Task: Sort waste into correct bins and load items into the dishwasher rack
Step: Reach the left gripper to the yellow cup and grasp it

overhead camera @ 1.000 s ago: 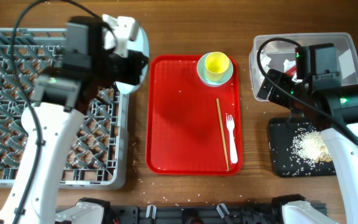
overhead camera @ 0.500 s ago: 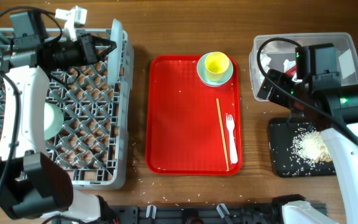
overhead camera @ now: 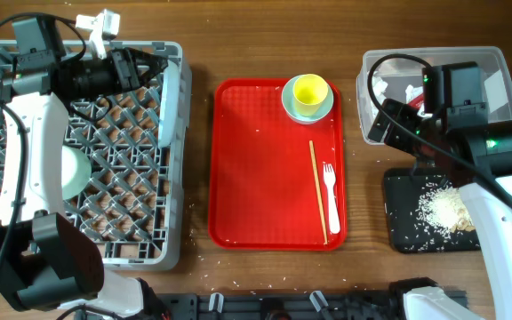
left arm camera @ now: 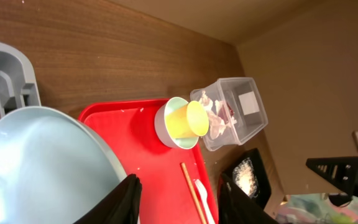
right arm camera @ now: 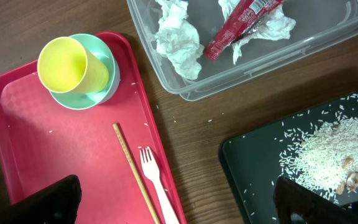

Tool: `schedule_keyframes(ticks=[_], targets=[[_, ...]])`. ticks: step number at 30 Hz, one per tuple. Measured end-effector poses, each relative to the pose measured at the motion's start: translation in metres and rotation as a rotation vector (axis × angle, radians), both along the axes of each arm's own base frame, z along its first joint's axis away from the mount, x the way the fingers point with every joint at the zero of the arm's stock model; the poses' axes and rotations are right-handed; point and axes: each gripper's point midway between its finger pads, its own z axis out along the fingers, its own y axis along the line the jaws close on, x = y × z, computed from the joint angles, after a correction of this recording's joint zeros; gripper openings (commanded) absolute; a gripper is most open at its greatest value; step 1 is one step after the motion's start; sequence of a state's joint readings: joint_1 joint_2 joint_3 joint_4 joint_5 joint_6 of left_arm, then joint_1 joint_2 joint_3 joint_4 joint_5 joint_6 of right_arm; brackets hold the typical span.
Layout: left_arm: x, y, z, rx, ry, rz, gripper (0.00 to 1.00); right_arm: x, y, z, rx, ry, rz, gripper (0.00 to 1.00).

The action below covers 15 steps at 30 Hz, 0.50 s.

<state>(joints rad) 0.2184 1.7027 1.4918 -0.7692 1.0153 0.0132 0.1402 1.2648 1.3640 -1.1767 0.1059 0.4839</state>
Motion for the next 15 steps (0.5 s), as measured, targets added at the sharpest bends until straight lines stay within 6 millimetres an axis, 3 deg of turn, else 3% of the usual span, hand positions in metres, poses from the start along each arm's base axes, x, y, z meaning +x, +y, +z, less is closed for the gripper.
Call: schedule_keyframes(ticks=[5,9,11,13,15], targets=[[-0.003,0.000,0.004,-0.010,0.022,0.016,0.33,0.000,0.000,0.000,0.000,0.000,0.000,1.00],[-0.016,-0.009,0.035,0.016,-0.061,0.008,0.36,0.000,0.000,0.000,0.000,0.000,0.000,1.00],[-0.028,-0.025,0.056,0.049,-0.124,-0.014,0.38,0.000,0.000,0.000,0.000,0.000,0.000,1.00],[-0.046,-0.057,0.078,0.105,-0.204,-0.063,0.41,0.000,0.000,0.000,0.000,0.000,0.000,1.00],[-0.053,-0.086,0.082,0.175,-0.250,-0.092,0.42,0.000,0.000,0.000,0.000,0.000,0.000,1.00]])
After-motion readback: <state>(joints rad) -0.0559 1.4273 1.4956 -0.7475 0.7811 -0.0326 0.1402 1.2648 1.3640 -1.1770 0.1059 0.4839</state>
